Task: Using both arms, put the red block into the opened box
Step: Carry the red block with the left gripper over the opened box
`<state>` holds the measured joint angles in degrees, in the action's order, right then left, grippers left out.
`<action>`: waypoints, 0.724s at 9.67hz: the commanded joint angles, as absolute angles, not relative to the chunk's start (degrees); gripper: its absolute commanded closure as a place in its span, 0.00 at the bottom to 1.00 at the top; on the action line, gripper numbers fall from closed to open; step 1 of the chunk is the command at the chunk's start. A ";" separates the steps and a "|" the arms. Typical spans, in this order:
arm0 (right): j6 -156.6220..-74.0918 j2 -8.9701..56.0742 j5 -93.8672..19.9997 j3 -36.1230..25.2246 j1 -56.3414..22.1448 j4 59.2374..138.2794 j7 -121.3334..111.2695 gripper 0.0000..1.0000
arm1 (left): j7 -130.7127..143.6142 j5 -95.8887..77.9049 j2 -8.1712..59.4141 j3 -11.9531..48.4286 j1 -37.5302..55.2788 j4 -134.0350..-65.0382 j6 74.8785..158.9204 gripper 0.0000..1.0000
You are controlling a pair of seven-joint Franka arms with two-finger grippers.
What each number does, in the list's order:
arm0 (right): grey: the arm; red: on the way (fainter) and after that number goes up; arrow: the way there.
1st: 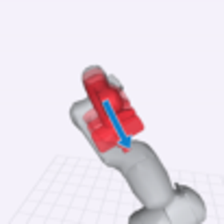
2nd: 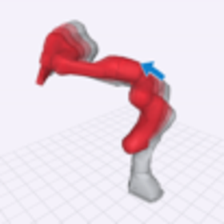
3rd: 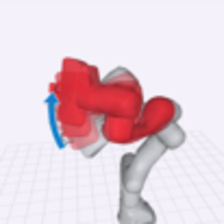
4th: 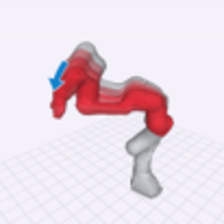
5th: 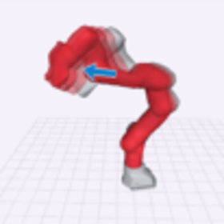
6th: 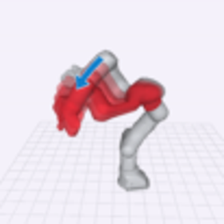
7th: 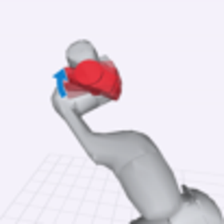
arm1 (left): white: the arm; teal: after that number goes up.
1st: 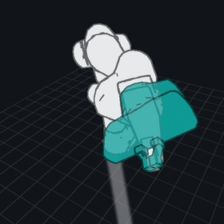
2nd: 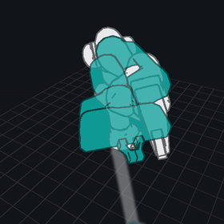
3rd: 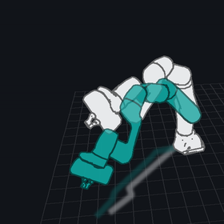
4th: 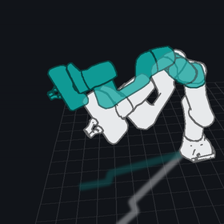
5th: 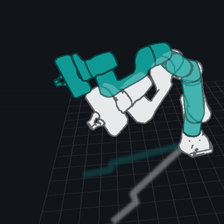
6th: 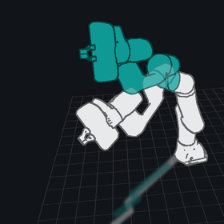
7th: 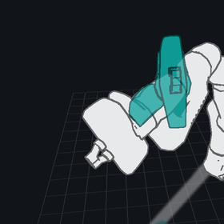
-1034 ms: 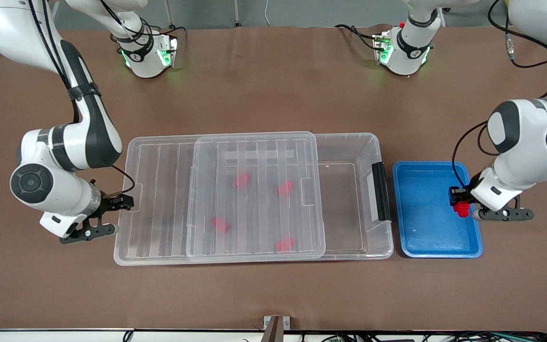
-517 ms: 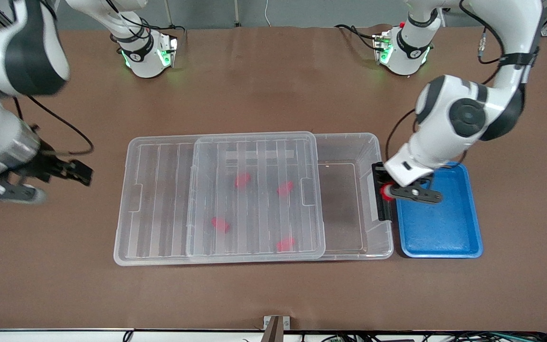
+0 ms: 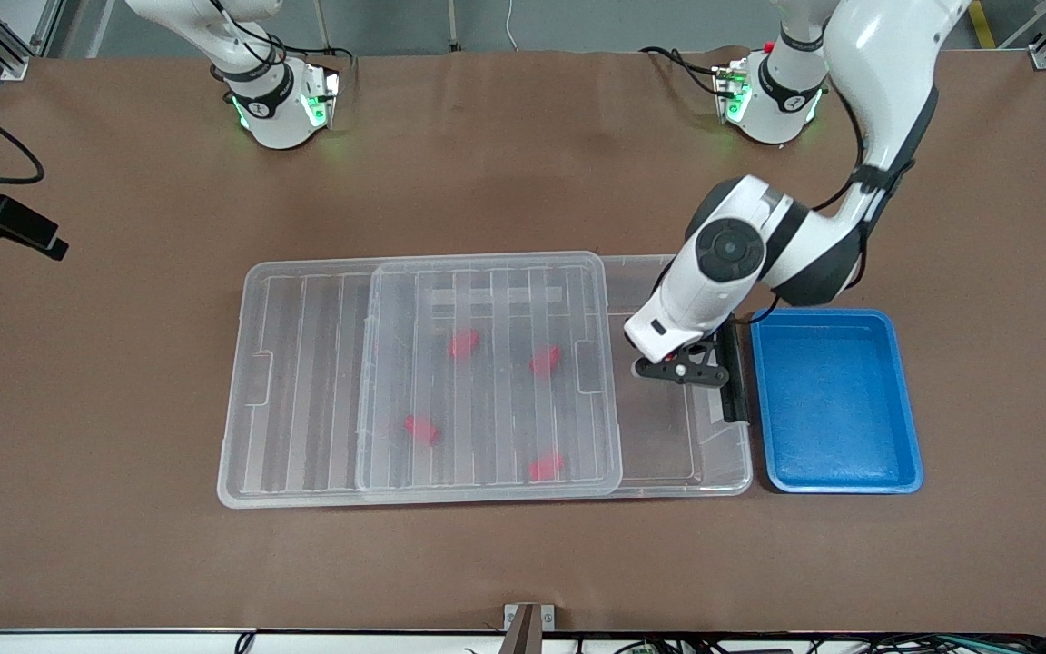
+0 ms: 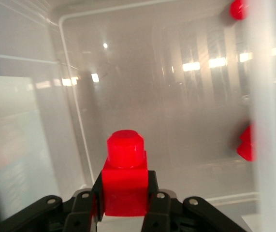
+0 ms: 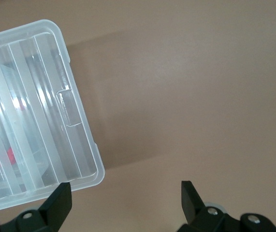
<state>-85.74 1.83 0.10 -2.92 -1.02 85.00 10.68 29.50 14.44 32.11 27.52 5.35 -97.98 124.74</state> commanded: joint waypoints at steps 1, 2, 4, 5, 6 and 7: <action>-86.40 1.05 -0.88 -2.90 -0.88 86.57 9.84 0.00 | 29.97 17.04 41.63 27.86 5.10 -91.87 124.63 1.00; -86.31 1.05 -0.88 -2.90 -0.88 86.57 9.84 0.00 | 29.80 18.01 43.40 27.77 4.92 -91.15 124.89 1.00; -86.40 1.05 -0.88 -2.90 -0.88 86.57 9.84 0.00 | 29.97 19.06 47.61 27.60 5.36 -90.27 129.44 1.00; -86.22 1.05 -0.88 -2.90 -0.88 86.57 9.84 0.00 | 30.23 20.20 48.94 27.60 5.36 -89.39 129.64 1.00; -86.22 1.05 -0.88 -2.90 -0.88 86.49 9.67 0.00 | 30.23 20.91 49.30 27.60 5.36 -89.21 129.64 1.00; -86.22 1.05 -0.88 -2.90 -0.88 86.48 9.49 0.00 | 30.93 21.61 49.39 27.51 5.62 -89.21 129.64 1.00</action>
<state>-85.87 1.96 0.09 -2.90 -1.05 85.45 10.39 29.52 19.47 47.20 27.51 5.17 -90.56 129.45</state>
